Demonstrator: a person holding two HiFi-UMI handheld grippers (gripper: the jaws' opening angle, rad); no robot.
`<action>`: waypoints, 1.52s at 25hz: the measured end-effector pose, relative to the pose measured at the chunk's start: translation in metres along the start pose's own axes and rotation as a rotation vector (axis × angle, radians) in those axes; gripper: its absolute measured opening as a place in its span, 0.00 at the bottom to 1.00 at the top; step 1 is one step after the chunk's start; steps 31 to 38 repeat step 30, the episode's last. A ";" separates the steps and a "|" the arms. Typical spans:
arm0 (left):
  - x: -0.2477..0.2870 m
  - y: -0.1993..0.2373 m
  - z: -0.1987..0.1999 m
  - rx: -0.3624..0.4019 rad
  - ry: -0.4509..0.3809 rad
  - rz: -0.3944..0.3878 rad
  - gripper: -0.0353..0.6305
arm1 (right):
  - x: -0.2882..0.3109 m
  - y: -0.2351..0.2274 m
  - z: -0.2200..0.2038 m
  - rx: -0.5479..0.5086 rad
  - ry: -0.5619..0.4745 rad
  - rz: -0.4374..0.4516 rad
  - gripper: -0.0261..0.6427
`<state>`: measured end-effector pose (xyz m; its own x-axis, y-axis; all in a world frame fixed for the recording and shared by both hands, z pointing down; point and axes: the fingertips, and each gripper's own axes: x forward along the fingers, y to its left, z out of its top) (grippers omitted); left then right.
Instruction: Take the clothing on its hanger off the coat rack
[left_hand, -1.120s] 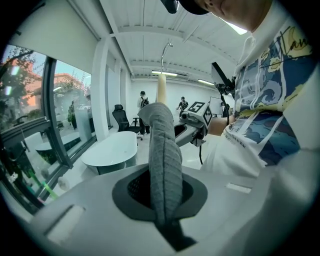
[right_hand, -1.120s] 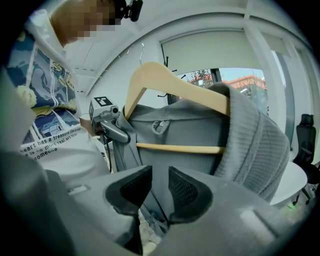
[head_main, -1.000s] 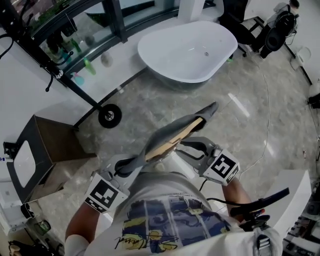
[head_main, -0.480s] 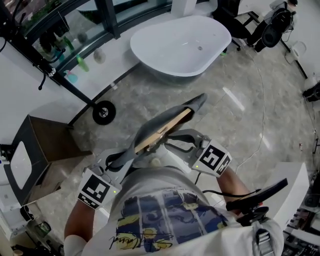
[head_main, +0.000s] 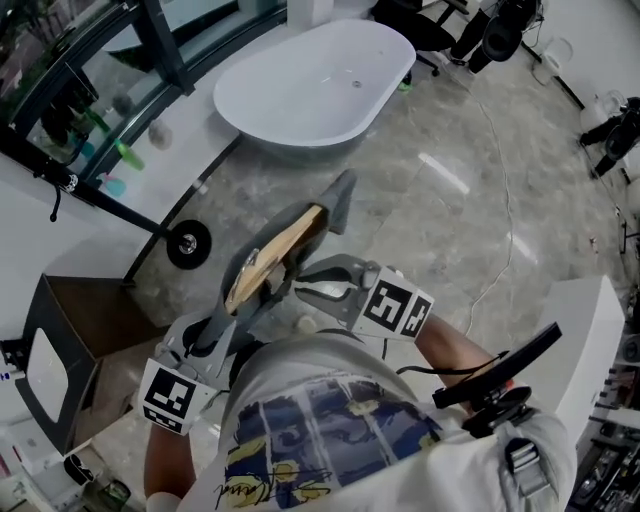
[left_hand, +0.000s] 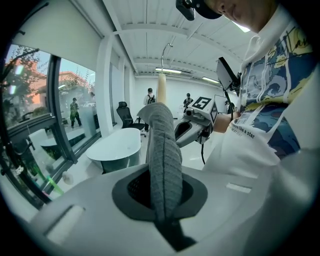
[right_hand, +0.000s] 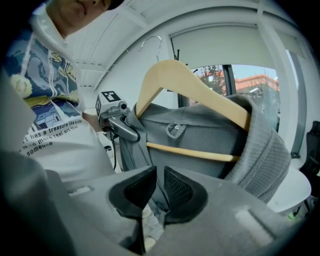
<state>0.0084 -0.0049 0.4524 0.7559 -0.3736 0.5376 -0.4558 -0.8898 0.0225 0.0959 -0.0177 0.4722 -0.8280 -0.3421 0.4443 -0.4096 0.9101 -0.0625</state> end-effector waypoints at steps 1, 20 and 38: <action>-0.001 0.000 -0.001 -0.005 0.001 0.006 0.05 | 0.000 0.001 0.000 -0.002 -0.002 0.001 0.11; -0.007 0.000 -0.005 -0.006 0.014 0.008 0.05 | 0.009 0.013 0.000 -0.016 0.005 0.012 0.07; -0.019 0.002 -0.002 0.002 0.012 0.008 0.05 | 0.009 0.018 0.003 -0.022 0.003 0.005 0.06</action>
